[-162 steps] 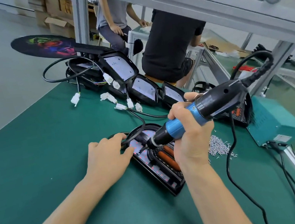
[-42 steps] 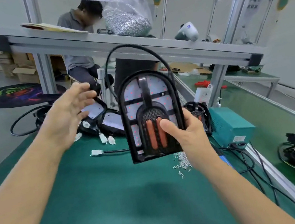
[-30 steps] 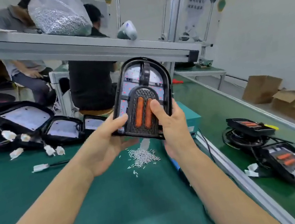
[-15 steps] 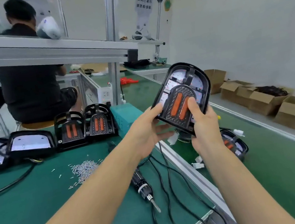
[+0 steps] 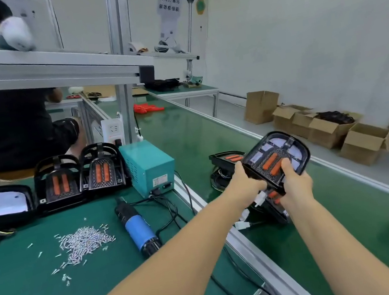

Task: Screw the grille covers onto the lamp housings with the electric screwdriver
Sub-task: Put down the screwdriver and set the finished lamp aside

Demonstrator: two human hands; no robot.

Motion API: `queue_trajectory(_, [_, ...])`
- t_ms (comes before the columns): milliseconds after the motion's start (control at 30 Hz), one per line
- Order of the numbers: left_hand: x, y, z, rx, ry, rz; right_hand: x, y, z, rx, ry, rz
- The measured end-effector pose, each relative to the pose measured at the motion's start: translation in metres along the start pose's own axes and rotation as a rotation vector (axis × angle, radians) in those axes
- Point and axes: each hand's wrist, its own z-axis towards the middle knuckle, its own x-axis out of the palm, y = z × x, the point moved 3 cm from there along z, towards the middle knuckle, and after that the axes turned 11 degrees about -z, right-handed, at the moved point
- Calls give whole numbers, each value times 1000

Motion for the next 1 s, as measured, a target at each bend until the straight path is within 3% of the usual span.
queue_trajectory(167, [11, 14, 7, 172, 29, 779, -4, -12, 13, 37, -31, -54])
queue_trajectory(333, [19, 36, 12, 175, 218, 1102, -12, -24, 27, 44, -78, -321])
queue_trajectory(533, [23, 41, 16, 179, 241, 1231, -14, -6, 28, -299, -231, -1035])
queue_trajectory(600, [26, 39, 16, 194, 231, 1250, -9, -7, 26, -413, -206, -1213])
queue_trajectory(733, [24, 38, 16, 205, 219, 1277, -1, -19, 27, -400, -53, -1320])
queue_trajectory(1000, [13, 43, 4, 154, 229, 1303, 3, -13, 35, -381, 15, -1455])
